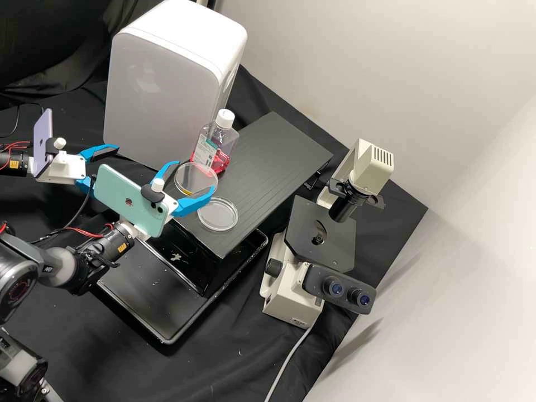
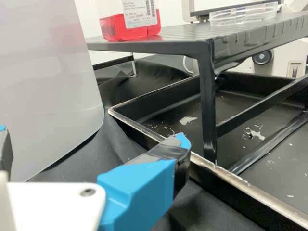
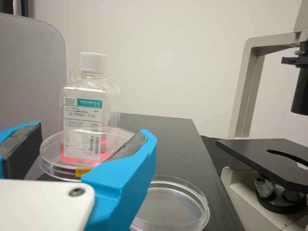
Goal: Remove the lid from the petri dish
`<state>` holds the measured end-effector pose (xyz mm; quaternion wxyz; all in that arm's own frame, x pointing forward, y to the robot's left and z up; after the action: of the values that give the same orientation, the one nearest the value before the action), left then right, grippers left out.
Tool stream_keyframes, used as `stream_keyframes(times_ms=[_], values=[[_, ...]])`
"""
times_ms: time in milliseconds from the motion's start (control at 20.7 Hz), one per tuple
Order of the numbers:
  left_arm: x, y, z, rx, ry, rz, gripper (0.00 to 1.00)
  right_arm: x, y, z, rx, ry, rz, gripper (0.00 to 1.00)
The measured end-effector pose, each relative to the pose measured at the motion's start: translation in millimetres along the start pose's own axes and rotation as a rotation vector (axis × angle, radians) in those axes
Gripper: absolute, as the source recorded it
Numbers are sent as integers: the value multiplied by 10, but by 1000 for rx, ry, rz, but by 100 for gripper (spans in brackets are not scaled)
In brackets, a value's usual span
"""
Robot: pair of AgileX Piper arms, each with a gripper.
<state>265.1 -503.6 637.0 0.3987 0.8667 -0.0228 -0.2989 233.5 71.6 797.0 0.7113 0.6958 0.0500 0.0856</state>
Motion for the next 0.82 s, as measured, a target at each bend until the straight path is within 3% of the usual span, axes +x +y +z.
stream_keyframes(times_ms=[145,338,723,820], values=[[0,0,0,0,0,0,100,5,-28,18,6,-16,-5,0],[0,0,0,0,0,0,100,19,-106,61,-13,-40,-30,0],[0,0,0,0,0,0,100,32,-197,112,-16,-67,-60,0],[0,0,0,0,0,0,100,36,-215,129,-28,-75,-67,0]])
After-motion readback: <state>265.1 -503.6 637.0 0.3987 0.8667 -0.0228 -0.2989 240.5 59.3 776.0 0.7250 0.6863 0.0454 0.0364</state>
